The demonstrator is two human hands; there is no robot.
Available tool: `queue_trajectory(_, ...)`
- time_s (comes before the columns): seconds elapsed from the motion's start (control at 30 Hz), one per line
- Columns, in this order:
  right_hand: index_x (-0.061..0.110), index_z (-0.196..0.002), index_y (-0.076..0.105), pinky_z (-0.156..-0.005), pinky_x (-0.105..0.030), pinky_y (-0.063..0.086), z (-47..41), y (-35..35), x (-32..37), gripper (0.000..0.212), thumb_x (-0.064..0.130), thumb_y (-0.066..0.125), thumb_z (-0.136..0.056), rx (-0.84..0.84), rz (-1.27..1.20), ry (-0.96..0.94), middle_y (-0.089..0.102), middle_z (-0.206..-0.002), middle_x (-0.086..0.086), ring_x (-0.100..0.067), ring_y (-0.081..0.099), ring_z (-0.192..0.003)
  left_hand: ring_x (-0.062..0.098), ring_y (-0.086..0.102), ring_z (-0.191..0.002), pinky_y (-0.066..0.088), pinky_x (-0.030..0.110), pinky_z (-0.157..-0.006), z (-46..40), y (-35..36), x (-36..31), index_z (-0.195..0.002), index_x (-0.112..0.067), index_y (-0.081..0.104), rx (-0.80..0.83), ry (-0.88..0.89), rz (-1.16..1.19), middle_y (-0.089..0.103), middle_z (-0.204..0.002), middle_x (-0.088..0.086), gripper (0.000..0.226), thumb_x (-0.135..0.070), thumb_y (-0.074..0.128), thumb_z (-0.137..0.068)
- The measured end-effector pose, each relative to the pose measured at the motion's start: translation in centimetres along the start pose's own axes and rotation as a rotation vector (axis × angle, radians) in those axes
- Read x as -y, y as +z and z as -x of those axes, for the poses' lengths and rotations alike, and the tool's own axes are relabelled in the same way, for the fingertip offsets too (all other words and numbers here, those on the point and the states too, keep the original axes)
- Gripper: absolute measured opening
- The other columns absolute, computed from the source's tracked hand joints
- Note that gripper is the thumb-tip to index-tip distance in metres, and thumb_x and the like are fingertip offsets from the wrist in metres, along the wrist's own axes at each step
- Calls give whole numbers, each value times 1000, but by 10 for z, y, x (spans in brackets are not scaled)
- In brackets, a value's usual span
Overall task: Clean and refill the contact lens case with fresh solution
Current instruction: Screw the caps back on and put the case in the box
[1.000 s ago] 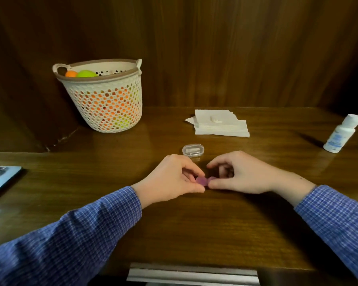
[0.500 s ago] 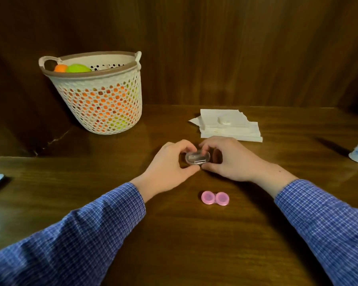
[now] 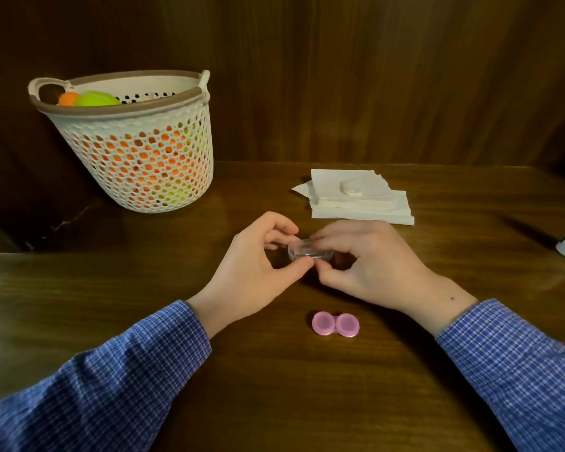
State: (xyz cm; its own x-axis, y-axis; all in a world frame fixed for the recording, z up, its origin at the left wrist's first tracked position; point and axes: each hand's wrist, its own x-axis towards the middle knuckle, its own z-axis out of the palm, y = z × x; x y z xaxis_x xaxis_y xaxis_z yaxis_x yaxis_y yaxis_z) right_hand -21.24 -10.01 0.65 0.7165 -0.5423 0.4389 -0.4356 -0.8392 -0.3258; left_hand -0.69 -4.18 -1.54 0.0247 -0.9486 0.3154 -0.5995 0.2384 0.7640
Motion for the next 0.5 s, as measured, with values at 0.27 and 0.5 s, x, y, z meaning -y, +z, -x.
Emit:
queue_trajectory(0.27,22,-108,82,-71,-34,62,2,1,6,28,36,66,-90,-13,42,-36,80,-97,7,-9,72,-85,0,71,-104,59,34,-99,3,0,1,-110,-34,55,10,-4,0,76,-105,-15,40,-29,85,-83)
queue_trajectory(0.5,21,-107,83,-70,-33,62,3,4,4,23,31,70,-90,-49,60,-57,80,-97,5,-9,72,-85,0,71,-103,54,39,-106,1,1,1,-110,-33,49,2,-25,-1,77,-102,-14,45,-28,85,-84)
